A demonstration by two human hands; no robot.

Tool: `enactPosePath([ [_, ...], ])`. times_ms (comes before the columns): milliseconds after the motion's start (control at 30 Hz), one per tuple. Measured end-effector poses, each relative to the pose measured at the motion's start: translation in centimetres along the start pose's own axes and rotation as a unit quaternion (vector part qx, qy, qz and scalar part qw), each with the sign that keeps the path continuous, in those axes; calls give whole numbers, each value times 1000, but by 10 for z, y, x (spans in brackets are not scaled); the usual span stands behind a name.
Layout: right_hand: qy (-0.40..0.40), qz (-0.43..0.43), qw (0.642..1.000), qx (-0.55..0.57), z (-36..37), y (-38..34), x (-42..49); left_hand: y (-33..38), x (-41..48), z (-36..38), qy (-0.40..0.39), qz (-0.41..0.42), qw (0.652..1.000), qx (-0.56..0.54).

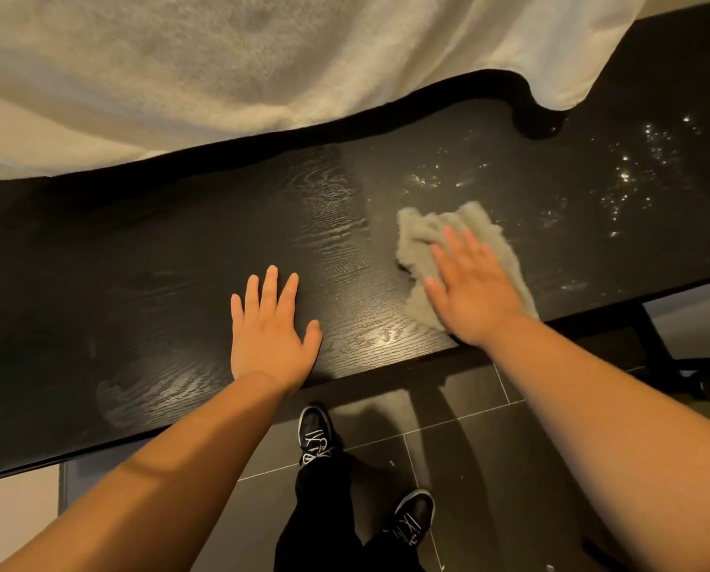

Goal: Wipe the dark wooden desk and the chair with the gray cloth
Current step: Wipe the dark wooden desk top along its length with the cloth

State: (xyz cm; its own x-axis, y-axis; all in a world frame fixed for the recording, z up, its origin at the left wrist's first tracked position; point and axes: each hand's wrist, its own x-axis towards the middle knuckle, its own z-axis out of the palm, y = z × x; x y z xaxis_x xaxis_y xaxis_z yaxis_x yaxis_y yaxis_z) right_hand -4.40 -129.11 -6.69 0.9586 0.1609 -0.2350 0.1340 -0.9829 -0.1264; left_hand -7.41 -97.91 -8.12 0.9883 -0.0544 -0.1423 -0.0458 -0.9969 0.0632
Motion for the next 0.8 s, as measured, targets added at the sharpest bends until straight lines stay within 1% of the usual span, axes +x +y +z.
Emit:
enactPosePath([
  [67, -7, 73, 997, 24, -3, 2, 2, 0, 0, 1, 4, -4, 1000, -3],
  [100, -16, 84, 996, 35, -3, -9, 2, 0, 1, 1, 6, -5, 1000, -5],
  [133, -22, 74, 996, 41, -2, -25, 2, 0, 0, 0, 5, -5, 1000, -5],
  [233, -48, -45, 998, 24, 9, -77, -4, 1, 1, -1, 3, -5, 1000, 4],
  [267, -63, -83, 994, 17, 11, -84, -5, 1, 1, -2, 1, -6, 1000, 6],
  [333, -77, -135, 988, 5, 8, -68, 1, 0, 1, 0, 2, -5, 1000, 6],
  [367, -65, -137, 988, 4, 5, -50, 5, -1, 1, 1, 3, -5, 1000, 5],
  [400, -44, -113, 993, 5, 2, -29, 9, -2, 1, 2, 3, -4, 1000, 2],
  [467, -8, -13, 1000, 7, -7, 15, 13, -2, 1, 2, 2, -3, 1000, -7],
  [500, -4, 36, 999, 13, -10, 30, 14, -1, 1, 2, 1, -2, 1000, -11],
  [567, -16, 105, 994, 33, -12, 29, 12, 0, 1, 1, 0, -5, 1000, -13],
  [600, -21, 110, 993, 45, -12, 15, 11, 0, 1, 1, -2, -7, 1000, -15],
  [633, -23, 94, 994, 50, -10, -4, 10, 0, 1, 0, -3, -6, 1000, -14],
  [667, -26, 59, 997, 47, -4, -27, 9, -1, 1, 0, -3, -5, 1000, -13],
  [733, -44, -38, 998, 30, 9, -75, 6, -1, 3, 0, -3, -6, 1000, -12],
  [800, -69, -114, 991, 19, 16, -100, 1, -2, 3, 0, -4, -4, 1000, -10],
])
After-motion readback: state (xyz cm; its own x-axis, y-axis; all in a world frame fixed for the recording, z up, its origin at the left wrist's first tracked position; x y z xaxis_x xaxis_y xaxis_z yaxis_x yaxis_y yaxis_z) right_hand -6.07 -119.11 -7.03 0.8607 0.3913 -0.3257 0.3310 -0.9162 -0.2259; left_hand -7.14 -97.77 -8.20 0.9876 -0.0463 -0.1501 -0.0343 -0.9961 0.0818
